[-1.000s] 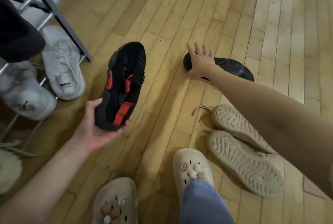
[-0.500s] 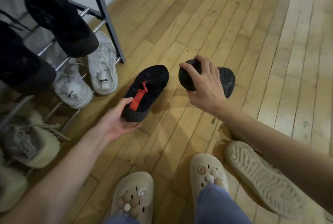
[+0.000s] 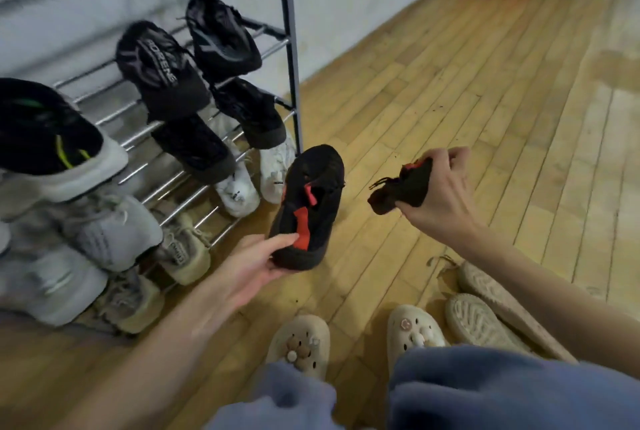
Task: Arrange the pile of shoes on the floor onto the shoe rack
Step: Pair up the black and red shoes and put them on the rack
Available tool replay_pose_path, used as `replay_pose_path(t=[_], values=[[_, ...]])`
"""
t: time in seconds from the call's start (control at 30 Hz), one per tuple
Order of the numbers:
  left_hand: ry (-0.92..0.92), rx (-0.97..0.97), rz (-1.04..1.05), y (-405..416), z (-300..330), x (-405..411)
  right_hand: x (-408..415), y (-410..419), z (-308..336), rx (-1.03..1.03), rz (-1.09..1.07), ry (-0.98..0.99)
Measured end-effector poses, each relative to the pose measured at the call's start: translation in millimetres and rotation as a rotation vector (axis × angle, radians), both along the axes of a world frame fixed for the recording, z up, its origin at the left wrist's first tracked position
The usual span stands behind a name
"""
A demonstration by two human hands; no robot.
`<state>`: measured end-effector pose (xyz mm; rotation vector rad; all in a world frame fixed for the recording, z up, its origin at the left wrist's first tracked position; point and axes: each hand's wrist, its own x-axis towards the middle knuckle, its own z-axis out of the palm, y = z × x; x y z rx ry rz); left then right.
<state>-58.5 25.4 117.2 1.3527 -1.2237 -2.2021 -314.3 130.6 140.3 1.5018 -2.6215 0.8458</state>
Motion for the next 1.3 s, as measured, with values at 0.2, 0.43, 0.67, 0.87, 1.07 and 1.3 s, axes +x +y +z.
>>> replay_pose_path(t=[0.2, 0.43, 0.67, 0.87, 1.07, 1.3], values=[[0.139, -0.239, 0.033, 14.9, 85.5, 30.2, 48.2, 1.8, 71.2, -0.437, -0.067, 0.002], [0.335, -0.458, 0.228, 22.4, 165.4, 49.7, 83.6, -33.9, 142.9, -0.837, -0.039, -0.146], [0.430, -0.530, 0.419, -33.9, 238.6, 40.2, 105.5, -128.1, 191.7, -0.830, 0.061, -0.337], [0.394, -0.562, 0.562, -87.1, 264.7, 30.5, 125.5, -213.7, 208.5, -0.876, 0.024, -0.292], [0.333, -0.624, 0.559, -122.3, 274.5, 34.8, 128.4, -256.2, 194.2, -0.684, 0.018, -0.168], [0.249, -0.486, 0.490, -119.1, 270.7, 47.4, 116.9, -237.6, 181.6, -0.599, 0.173, -0.169]])
